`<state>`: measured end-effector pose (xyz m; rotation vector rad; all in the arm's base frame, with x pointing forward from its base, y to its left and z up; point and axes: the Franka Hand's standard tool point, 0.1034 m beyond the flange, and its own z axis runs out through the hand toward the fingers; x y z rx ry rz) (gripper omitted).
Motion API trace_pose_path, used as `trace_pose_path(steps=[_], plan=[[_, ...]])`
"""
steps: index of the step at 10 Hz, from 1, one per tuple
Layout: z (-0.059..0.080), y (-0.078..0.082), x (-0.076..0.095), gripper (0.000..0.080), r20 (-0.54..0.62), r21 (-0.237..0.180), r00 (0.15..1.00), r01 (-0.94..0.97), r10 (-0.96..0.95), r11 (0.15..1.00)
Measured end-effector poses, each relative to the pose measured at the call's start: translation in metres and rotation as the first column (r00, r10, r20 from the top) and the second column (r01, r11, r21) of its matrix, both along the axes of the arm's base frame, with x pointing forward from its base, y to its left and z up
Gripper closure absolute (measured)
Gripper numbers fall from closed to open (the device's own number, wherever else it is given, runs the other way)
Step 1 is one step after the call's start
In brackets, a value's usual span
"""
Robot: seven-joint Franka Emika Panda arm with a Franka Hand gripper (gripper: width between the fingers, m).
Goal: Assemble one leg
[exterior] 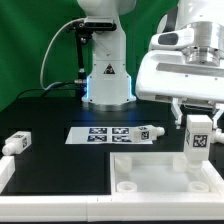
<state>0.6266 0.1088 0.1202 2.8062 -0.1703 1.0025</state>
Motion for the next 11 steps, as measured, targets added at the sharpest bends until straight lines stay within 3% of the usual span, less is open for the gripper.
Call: trace_pose_path(steps=[2, 7, 9, 11], plan=[[-0.004, -0.005, 0.009, 0.0505, 0.005, -0.021, 1.0, -0.008, 0.008, 1.0], [-0.003, -0.002, 0.009, 0.0505, 0.007, -0.014, 1.0, -0.007, 0.007, 1.0], [-0.017, 0.011, 0.002, 0.0505, -0.008, -0.031, 1.0, -0.028, 0.028, 0.999], [-0.024, 0.01, 0.002, 0.0505, -0.014, -0.046, 0.999, -0.033, 0.032, 0.998]])
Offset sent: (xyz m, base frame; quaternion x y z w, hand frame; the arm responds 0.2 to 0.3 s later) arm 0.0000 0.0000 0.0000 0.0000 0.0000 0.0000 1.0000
